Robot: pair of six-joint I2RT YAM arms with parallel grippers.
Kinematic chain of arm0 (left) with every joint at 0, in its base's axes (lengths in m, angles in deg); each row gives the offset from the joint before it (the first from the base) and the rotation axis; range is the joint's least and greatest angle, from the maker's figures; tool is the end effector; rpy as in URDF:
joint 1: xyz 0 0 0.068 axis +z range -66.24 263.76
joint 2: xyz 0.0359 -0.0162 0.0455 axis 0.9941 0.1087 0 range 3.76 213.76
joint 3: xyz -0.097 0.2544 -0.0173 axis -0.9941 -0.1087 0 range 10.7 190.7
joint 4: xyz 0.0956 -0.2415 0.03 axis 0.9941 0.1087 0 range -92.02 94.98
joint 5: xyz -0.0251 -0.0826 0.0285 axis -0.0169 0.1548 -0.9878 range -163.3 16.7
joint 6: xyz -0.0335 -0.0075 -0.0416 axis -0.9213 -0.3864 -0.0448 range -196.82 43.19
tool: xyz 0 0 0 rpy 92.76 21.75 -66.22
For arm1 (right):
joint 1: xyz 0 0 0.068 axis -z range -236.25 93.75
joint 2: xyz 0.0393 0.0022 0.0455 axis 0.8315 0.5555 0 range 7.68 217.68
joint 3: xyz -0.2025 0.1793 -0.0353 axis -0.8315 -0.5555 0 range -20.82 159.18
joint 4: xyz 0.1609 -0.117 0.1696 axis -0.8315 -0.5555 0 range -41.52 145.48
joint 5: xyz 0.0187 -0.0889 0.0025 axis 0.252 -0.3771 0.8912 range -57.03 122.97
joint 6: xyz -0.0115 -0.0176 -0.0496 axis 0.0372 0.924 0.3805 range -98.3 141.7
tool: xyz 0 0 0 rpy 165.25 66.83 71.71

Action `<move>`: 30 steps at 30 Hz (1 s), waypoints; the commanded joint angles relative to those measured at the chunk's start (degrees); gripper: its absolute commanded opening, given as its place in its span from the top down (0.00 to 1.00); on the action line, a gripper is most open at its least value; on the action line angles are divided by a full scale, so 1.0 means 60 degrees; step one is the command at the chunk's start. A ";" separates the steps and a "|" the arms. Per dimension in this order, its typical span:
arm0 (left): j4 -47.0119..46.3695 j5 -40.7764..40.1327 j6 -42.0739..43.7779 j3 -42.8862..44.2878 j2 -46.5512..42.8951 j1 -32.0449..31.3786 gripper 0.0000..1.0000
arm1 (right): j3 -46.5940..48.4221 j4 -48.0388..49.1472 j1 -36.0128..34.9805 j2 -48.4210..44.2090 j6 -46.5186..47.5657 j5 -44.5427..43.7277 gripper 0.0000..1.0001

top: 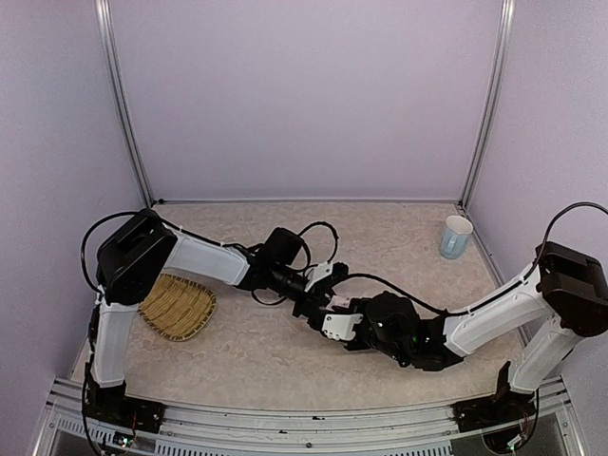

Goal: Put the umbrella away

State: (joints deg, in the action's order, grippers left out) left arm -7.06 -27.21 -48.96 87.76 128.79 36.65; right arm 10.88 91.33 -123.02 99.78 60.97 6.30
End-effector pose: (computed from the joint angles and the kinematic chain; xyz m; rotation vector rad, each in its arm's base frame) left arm 0.2891 -0.3490 0.1207 1.6901 1.5230 -1.1009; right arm 0.1325 0.2685 0.1500 -1.3660 1.3972 -0.1498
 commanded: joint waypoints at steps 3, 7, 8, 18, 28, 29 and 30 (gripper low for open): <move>0.2176 -0.0475 0.0202 0.0119 0.0948 0.0085 1.00 | 0.0557 -0.1606 0.0082 -0.0789 -0.1178 0.0937 1.00; 0.2398 -0.0332 0.0111 0.0222 0.1127 0.0239 0.95 | 0.0070 -0.2133 0.0082 -0.2177 -0.1657 0.2172 1.00; 0.2477 -0.0297 0.0128 0.0247 0.1157 0.0279 0.94 | -0.0004 -0.2258 0.0113 -0.2436 -0.1760 0.2193 1.00; 0.3541 -0.0273 0.0217 0.0848 0.1641 0.0323 0.98 | 0.0609 -0.3178 0.0895 -0.3718 -0.1574 0.3364 1.00; 0.4633 -0.0043 -0.0822 0.1862 0.2949 0.0845 1.00 | 0.0028 -0.3560 0.0610 -0.2586 -0.0845 0.3972 1.00; 0.4734 0.0029 -0.0895 0.1996 0.3075 0.0914 1.00 | 0.0013 -0.3479 0.0683 -0.2112 -0.0645 0.3742 1.00; 0.4827 0.0069 -0.0979 0.2104 0.3171 0.0953 0.96 | 0.0073 -0.3407 0.0787 -0.1646 -0.0451 0.3408 1.00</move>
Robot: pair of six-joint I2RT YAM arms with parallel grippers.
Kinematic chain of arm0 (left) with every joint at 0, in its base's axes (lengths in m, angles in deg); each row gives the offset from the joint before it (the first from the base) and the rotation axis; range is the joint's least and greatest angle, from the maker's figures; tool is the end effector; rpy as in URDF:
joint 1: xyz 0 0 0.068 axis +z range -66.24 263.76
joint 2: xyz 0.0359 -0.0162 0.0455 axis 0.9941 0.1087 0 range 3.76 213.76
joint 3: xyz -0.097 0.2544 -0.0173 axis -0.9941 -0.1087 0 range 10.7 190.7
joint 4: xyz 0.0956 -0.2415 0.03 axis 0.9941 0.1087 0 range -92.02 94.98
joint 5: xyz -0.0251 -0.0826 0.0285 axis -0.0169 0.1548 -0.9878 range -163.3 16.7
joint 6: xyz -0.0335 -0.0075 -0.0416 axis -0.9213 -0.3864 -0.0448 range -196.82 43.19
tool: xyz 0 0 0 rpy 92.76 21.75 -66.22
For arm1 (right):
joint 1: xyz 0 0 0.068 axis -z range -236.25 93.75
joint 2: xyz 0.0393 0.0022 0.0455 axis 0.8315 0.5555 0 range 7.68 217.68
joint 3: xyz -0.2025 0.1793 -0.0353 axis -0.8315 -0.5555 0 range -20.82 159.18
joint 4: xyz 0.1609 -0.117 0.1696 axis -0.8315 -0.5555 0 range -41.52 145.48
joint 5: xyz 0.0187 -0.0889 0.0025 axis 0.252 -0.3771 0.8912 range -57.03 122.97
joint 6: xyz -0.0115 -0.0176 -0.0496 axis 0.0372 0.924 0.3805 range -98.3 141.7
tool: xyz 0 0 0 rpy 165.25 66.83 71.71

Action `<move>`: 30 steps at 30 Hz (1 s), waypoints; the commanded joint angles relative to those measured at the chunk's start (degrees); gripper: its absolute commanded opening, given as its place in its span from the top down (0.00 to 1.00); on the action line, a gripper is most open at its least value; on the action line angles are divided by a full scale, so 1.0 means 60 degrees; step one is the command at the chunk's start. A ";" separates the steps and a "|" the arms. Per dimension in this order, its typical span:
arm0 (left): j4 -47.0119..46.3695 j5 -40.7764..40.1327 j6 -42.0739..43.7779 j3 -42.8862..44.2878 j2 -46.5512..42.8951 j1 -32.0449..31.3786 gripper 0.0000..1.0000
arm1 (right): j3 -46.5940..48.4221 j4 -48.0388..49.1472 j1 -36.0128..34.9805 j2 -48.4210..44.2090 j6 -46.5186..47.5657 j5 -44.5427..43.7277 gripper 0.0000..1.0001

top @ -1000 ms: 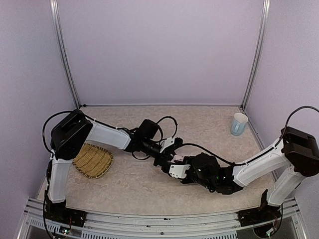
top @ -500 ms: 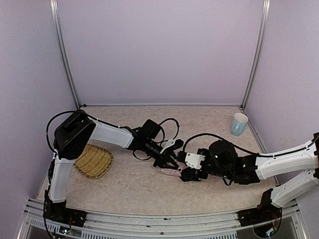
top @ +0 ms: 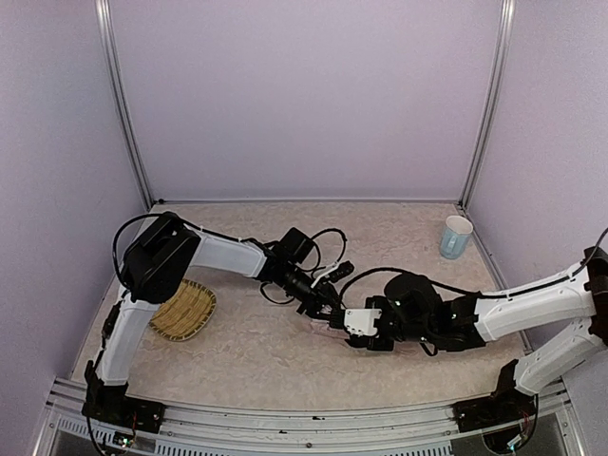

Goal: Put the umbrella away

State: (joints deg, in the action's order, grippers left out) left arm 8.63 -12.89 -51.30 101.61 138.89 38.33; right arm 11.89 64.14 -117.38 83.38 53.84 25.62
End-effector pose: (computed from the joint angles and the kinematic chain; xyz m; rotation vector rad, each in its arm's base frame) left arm 0.3129 -0.3617 0.0970 1.7061 1.6527 -1.4670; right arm 0.1319 0.2300 0.1845 -1.5247 1.5414 0.1516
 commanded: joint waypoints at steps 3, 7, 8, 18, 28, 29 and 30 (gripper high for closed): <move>0.2356 -0.2126 -0.0531 -0.0052 0.1571 0.0696 0.76 | 0.0277 0.1198 0.0538 0.2239 0.0944 0.0038 1.00; 0.2335 -0.1911 0.0078 -0.0213 0.1156 0.0658 0.29 | 0.0502 0.1315 0.1383 0.2809 0.0838 0.0537 1.00; 0.2326 -0.1863 0.0229 -0.0255 0.1045 0.0665 0.08 | 0.0548 0.1292 0.1455 0.2872 0.0852 0.0676 1.00; 0.1153 -0.2405 0.0734 -0.1422 -0.0897 0.1321 0.01 | 0.1011 0.0854 0.1902 0.3136 0.0649 0.1814 1.00; -0.5343 -0.5191 -0.1320 -0.5158 -0.6661 0.1657 0.01 | 0.1428 0.0543 0.2071 0.3191 0.0663 0.2237 1.00; -0.7232 -0.4675 -0.2279 -0.5815 -0.7107 0.1788 0.01 | 0.1425 0.0567 0.2096 0.3176 0.0651 0.2318 1.00; -0.9068 -0.4191 -0.3266 -0.6505 -0.7371 0.1923 0.01 | 0.1432 0.0581 0.2126 0.3185 0.0638 0.2388 1.00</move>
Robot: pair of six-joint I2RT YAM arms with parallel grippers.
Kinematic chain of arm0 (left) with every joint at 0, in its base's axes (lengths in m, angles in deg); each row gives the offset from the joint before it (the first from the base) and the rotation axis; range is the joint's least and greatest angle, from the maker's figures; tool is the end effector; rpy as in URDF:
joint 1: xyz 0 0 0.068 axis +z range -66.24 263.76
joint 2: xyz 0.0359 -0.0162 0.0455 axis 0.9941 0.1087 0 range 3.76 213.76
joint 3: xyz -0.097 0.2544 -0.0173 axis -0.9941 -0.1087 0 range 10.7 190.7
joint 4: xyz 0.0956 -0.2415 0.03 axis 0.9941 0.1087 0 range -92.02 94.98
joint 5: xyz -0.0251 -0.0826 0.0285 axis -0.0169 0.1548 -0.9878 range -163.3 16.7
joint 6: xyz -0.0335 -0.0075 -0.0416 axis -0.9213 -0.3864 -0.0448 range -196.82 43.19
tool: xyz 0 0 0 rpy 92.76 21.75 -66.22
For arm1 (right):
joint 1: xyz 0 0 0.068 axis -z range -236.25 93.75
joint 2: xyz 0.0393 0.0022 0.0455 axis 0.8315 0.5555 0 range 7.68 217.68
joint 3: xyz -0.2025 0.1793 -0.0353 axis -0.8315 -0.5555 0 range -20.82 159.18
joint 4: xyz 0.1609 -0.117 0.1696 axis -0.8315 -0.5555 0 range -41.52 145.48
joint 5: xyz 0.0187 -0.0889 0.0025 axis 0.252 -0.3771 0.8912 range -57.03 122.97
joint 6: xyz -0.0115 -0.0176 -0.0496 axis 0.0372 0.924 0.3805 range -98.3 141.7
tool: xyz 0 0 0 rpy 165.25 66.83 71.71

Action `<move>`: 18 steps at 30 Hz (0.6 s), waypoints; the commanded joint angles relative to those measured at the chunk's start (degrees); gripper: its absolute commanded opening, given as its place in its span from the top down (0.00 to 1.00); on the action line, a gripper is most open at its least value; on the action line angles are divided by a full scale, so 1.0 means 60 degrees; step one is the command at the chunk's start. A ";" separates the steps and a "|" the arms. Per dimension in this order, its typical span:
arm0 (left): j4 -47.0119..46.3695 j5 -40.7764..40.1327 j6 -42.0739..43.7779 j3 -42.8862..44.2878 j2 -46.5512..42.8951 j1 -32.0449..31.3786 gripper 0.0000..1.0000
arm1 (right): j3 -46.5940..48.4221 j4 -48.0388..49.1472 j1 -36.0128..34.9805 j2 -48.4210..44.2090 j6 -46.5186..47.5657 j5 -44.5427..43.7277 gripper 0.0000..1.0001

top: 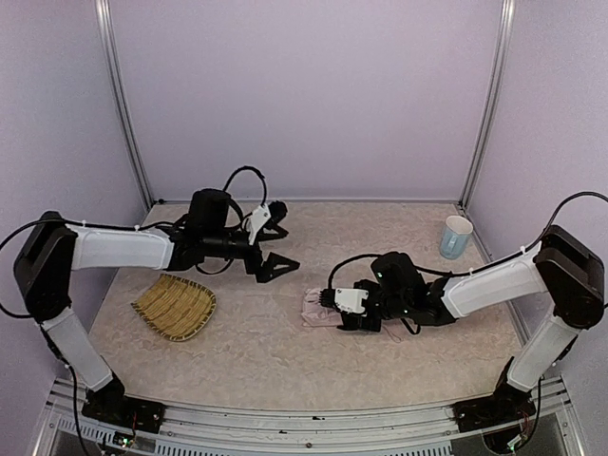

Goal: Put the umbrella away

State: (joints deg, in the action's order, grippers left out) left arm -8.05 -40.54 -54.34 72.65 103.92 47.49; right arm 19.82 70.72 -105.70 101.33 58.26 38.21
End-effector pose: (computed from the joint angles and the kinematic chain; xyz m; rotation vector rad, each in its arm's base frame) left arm 0.2984 -0.2428 0.2137 1.3236 1.6587 -0.7500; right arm 0.2046 0.2442 0.1503 -1.5613 1.6007 0.2246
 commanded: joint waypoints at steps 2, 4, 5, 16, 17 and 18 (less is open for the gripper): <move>-0.9984 0.1027 -0.4432 -0.2708 -0.1435 0.0483 0.01 | 0.0149 -0.0503 0.0250 0.0232 -0.0136 0.0373 1.00; -1.1156 0.2425 -0.5048 -0.2693 -0.0827 0.0501 0.01 | 0.0230 -0.0474 0.0304 0.0280 -0.0220 0.0451 1.00; -1.0712 0.3043 -0.4946 -0.2443 -0.0527 0.0483 0.02 | 0.0252 -0.0470 0.0326 0.0285 -0.0252 0.0514 1.00; -0.5068 -0.1894 0.2674 -0.2755 0.0680 -0.1706 0.06 | 0.0214 -0.0356 0.0593 0.0199 -0.0332 0.0800 1.00; -0.5210 -0.2159 0.2844 -0.2732 0.0856 -0.1822 0.03 | 0.0213 -0.0340 0.0595 0.0198 -0.0335 0.0821 1.00; -0.5241 -0.2314 0.3013 -0.2667 0.1042 -0.1896 0.02 | 0.0215 -0.0330 0.0610 0.0187 -0.0347 0.0841 1.00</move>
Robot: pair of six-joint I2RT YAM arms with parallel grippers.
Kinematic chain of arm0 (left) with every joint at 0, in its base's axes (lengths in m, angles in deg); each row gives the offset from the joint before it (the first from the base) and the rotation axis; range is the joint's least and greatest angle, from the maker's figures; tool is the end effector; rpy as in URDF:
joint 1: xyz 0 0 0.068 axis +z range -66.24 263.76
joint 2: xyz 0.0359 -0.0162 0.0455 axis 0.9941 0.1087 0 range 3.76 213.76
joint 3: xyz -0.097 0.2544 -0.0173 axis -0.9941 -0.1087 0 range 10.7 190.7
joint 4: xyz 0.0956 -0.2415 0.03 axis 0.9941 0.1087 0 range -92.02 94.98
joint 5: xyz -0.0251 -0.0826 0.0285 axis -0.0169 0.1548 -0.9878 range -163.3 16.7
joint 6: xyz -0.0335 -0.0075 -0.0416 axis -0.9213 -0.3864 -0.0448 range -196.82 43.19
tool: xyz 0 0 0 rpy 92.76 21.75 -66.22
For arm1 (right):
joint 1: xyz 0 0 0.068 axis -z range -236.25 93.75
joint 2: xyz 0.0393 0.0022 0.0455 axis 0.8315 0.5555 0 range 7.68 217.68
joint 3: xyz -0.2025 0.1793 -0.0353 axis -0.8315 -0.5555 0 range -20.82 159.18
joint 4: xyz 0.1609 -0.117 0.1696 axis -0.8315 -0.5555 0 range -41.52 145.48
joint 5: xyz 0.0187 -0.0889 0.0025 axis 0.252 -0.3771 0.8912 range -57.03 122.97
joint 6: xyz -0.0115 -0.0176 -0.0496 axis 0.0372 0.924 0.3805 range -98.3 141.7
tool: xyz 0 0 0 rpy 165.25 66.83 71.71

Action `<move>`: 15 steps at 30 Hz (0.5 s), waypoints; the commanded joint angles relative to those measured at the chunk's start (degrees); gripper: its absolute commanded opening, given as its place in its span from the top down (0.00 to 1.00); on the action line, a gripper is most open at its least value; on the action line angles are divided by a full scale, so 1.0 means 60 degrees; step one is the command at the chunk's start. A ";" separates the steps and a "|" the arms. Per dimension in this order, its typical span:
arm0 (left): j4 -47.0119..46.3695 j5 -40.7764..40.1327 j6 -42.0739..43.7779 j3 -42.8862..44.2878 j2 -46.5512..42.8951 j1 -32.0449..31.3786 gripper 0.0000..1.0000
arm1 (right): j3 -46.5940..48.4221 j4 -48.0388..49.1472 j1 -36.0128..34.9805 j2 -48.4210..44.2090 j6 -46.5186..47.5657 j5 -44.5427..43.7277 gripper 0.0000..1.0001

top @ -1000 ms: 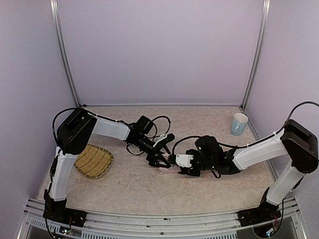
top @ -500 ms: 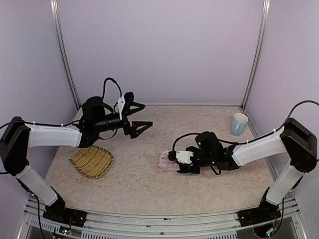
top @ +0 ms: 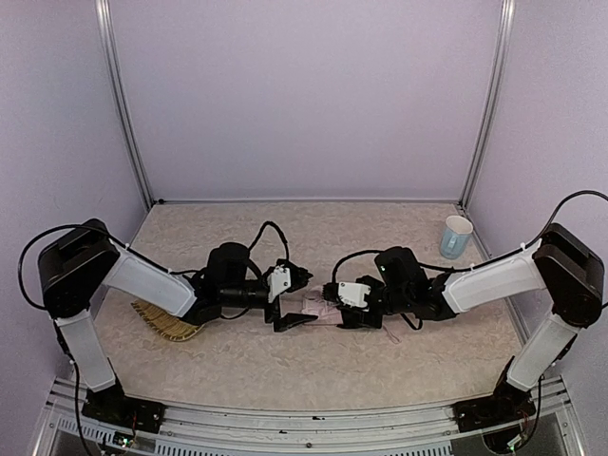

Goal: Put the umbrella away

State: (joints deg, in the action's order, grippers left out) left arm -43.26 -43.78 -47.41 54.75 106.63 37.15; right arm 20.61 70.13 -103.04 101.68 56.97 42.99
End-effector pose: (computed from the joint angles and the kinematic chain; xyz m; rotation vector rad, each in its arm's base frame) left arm 0.2326 -0.2716 0.1607 1.4274 1.2443 -0.6878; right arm 0.2152 0.2382 0.1517 -1.5399 1.6239 0.3046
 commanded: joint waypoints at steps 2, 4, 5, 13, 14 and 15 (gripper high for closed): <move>0.1024 -0.1885 0.2107 0.0670 0.0964 -0.0273 0.01 | 0.0104 -0.0202 0.0173 0.0137 -0.0151 0.0081 1.00; 0.1815 -0.2136 0.2506 0.1150 0.1312 -0.0429 0.01 | 0.0093 -0.0182 0.0169 0.0140 -0.0117 0.0075 1.00; 0.2203 -0.2173 0.2732 0.1368 0.1451 -0.0469 0.01 | 0.0097 -0.0197 0.0175 0.0153 -0.0087 0.0062 1.00; 0.4798 -0.2025 0.3390 0.2748 0.2110 -0.0513 0.07 | 0.0075 -0.0104 0.0181 0.0108 -0.0035 0.0058 1.00; 0.5172 -0.1943 0.3435 0.2977 0.2212 -0.0533 0.11 | 0.0058 -0.0081 0.0180 0.0086 -0.0039 0.0078 1.00; 0.5563 -0.1924 0.3423 0.3261 0.2368 -0.0568 0.16 | 0.0043 -0.0040 0.0188 0.0041 -0.0047 0.0081 1.00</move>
State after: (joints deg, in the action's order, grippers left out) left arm -20.18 -55.97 -29.79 69.59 118.28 34.79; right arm 20.65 70.20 -102.56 101.76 56.92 43.95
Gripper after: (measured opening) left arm 0.902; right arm 0.005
